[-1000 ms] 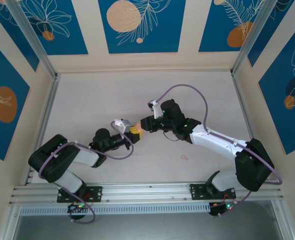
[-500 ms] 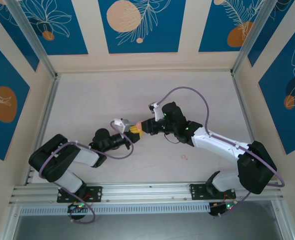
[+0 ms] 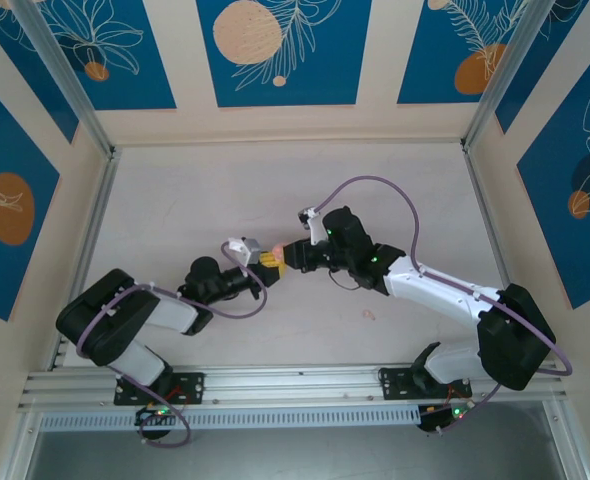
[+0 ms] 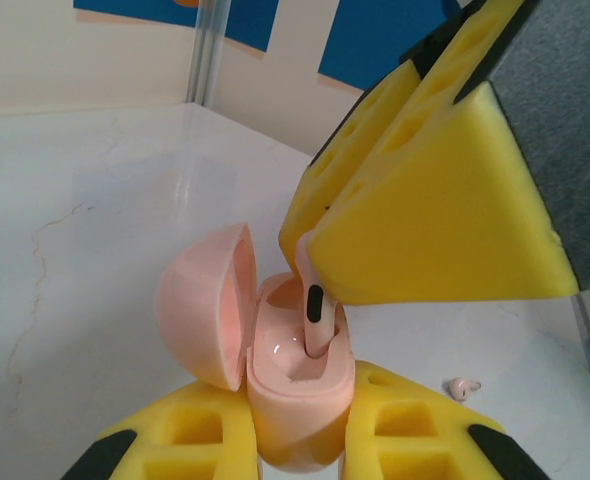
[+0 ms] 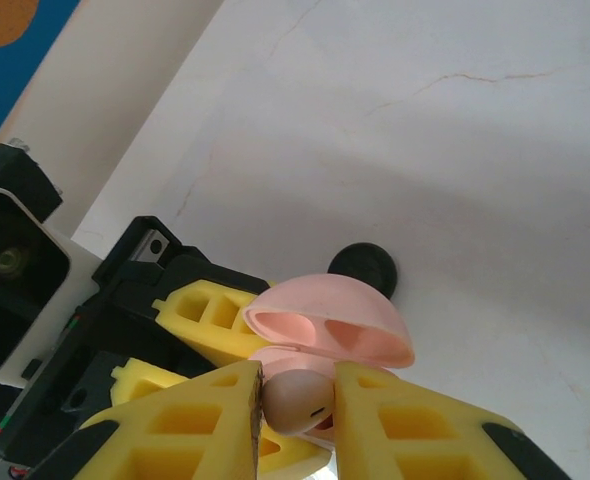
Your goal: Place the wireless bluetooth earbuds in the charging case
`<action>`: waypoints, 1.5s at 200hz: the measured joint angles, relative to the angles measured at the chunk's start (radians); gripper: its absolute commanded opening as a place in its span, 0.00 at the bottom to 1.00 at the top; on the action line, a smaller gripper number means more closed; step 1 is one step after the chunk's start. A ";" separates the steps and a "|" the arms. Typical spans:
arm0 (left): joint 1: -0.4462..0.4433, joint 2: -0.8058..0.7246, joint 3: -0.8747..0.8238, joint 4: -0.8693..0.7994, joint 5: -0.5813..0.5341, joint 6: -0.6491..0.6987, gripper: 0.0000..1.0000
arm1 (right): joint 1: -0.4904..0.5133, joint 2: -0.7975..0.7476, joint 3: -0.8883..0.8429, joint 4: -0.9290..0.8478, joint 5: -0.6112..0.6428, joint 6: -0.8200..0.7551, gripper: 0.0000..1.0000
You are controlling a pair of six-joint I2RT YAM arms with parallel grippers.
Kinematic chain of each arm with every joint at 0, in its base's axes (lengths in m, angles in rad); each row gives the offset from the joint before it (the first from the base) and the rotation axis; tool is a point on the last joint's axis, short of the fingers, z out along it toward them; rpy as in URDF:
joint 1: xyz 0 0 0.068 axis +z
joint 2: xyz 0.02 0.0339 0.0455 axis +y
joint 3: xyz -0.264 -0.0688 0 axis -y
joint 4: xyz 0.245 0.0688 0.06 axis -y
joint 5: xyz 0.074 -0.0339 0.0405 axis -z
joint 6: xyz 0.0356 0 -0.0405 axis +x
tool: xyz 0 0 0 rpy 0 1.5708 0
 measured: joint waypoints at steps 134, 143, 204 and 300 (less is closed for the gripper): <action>0.002 -0.031 0.000 -0.047 0.076 0.030 0.14 | -0.033 0.013 0.045 -0.084 -0.143 -0.083 0.47; 0.002 -0.031 0.000 -0.047 0.079 0.031 0.14 | -0.035 0.012 0.049 -0.091 -0.152 -0.086 0.49; 0.002 -0.076 0.000 -0.075 0.079 0.067 0.14 | -0.039 -0.013 0.092 -0.172 -0.155 -0.087 0.56; 0.001 -0.215 0.000 -0.267 -0.052 0.244 0.15 | -0.026 -0.049 0.264 -0.501 -0.026 0.212 0.46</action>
